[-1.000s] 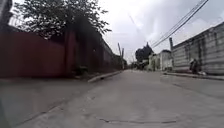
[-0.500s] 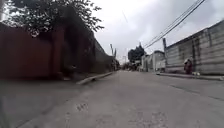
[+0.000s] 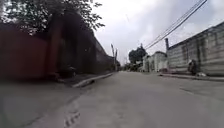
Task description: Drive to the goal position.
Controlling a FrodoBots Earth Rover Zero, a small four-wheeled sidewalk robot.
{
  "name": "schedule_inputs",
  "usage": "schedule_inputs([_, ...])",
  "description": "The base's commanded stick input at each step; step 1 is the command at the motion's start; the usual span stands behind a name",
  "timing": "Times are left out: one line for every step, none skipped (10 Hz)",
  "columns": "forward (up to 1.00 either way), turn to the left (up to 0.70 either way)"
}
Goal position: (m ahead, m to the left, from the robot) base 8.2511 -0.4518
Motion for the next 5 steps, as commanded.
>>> schedule_inputs([0.85, -0.34])
schedule_inputs([0.85, -0.34])
schedule_inputs([0.85, -0.34])
schedule_inputs([0.85, -0.34])
schedule_inputs([0.85, -0.34])
